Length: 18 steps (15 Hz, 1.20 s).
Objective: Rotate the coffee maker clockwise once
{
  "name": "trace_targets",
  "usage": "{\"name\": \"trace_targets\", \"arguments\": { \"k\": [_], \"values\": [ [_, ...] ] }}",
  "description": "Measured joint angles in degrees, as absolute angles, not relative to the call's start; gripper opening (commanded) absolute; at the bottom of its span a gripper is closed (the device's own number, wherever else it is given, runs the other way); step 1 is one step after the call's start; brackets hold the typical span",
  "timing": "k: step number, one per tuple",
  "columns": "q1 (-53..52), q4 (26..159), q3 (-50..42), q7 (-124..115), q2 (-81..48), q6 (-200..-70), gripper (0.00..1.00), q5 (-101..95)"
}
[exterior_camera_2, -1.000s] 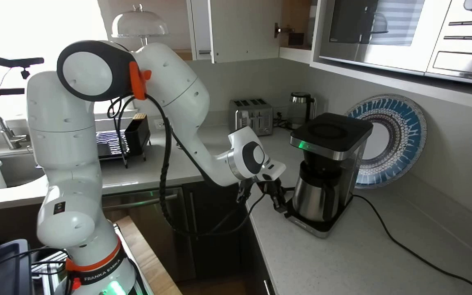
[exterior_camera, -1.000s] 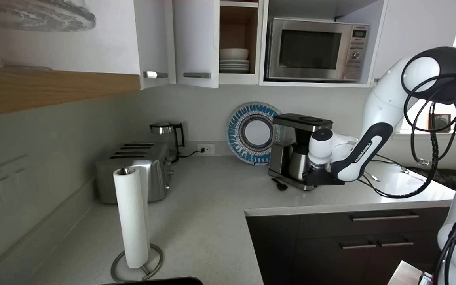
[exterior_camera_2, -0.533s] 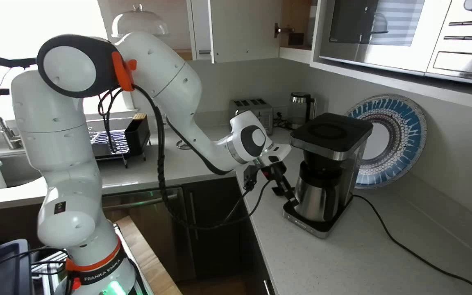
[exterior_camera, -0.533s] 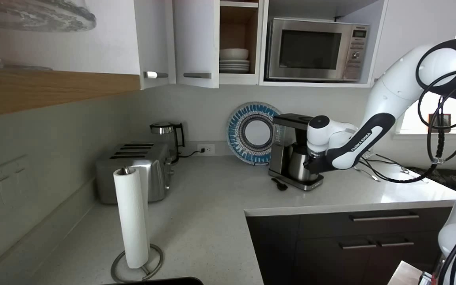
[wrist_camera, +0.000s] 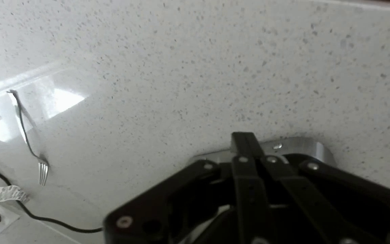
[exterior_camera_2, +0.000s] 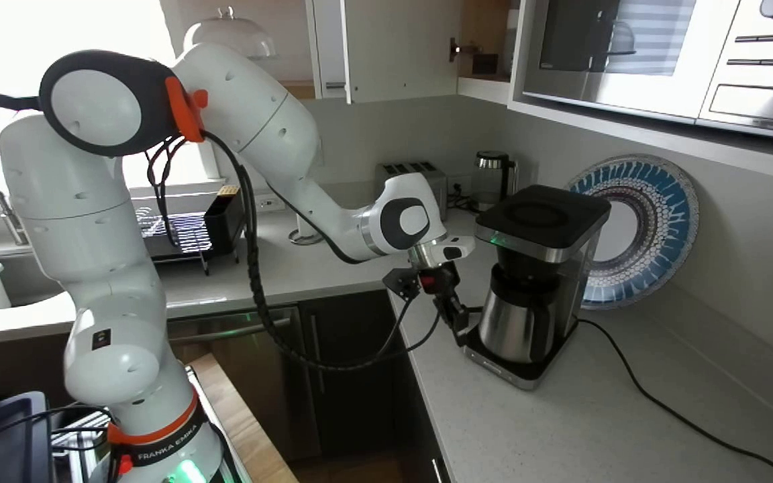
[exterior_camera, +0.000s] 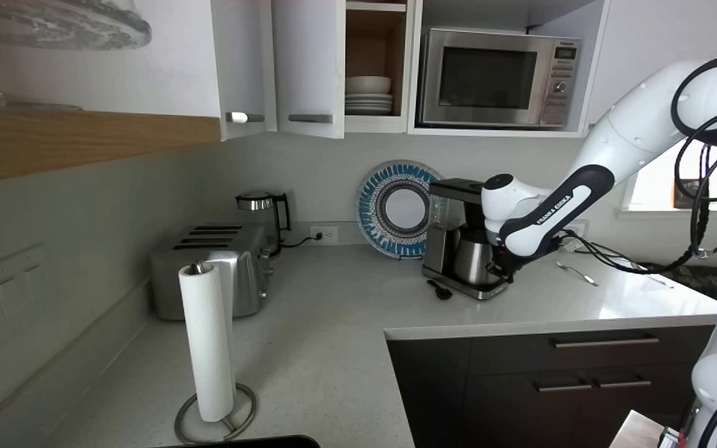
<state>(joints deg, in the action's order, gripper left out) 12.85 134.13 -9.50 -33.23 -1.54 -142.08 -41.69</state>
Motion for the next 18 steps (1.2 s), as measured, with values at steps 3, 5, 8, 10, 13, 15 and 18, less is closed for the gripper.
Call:
{"name": "trace_targets", "arguments": {
  "k": [3,5,8,10,13,15,18],
  "values": [
    [12.5,134.9,-9.5,-21.9,0.9,-137.5,0.00,-34.7],
    [12.4,136.0,-9.5,-16.6,3.6,-134.8,0.26,-31.2],
    [12.2,137.9,-9.4,-11.6,8.5,-131.2,0.47,-26.3],
    [11.8,139.3,-9.2,-9.8,12.1,-129.6,0.63,-22.6],
    [11.2,141.7,-8.4,-9.2,18.2,-128.1,0.85,-18.0],
    [11.2,143.4,-7.5,-10.1,22.1,-128.1,0.99,-16.7],
    [11.5,146.0,-5.9,-13.6,27.8,-128.1,1.00,-16.4]
  ]
}}
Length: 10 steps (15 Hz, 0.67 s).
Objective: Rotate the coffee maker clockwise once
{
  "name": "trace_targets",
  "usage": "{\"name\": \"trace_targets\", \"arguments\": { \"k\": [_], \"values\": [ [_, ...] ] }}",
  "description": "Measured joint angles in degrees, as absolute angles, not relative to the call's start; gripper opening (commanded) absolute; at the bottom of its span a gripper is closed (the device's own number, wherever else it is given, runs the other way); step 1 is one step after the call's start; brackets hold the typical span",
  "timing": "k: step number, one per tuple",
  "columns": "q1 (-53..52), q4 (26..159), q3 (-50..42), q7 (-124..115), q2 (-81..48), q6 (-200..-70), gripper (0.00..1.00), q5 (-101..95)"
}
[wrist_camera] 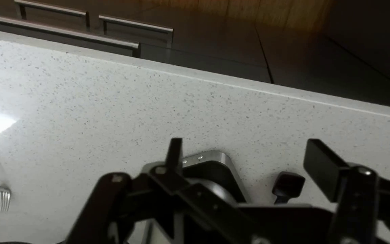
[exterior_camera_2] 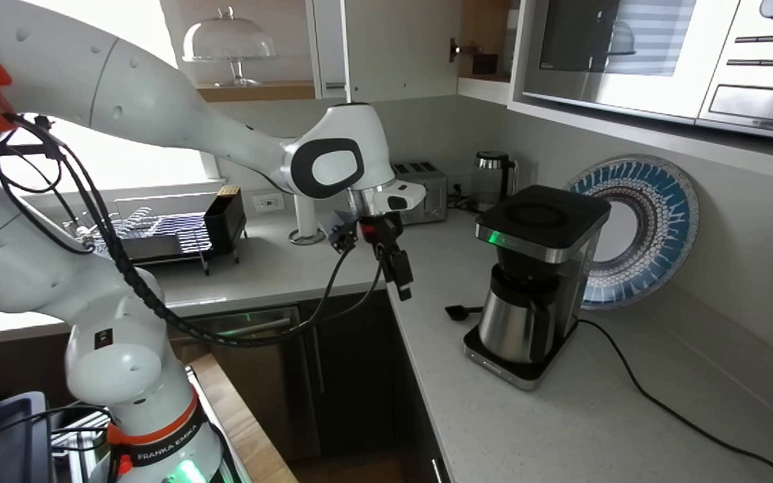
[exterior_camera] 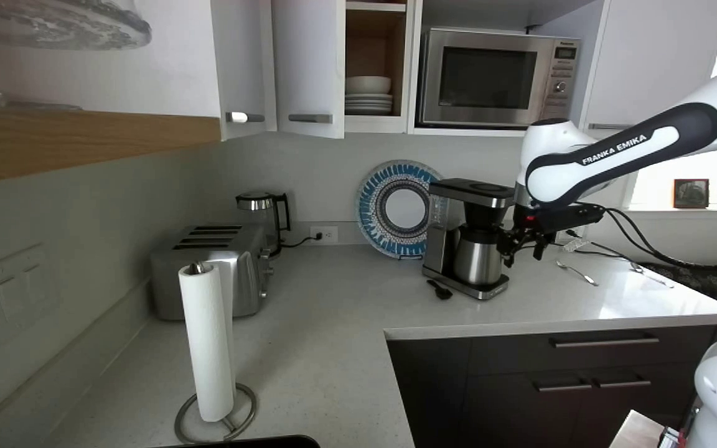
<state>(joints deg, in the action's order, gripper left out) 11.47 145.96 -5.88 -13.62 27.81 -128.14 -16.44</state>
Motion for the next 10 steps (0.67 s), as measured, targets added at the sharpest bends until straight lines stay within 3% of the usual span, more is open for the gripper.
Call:
{"name": "trace_targets", "arguments": {
  "k": [10],
  "values": [
    [13.5,151.8,-3.4,-19.5,38.9,-128.1,1.00,-16.4]
  ]
}}
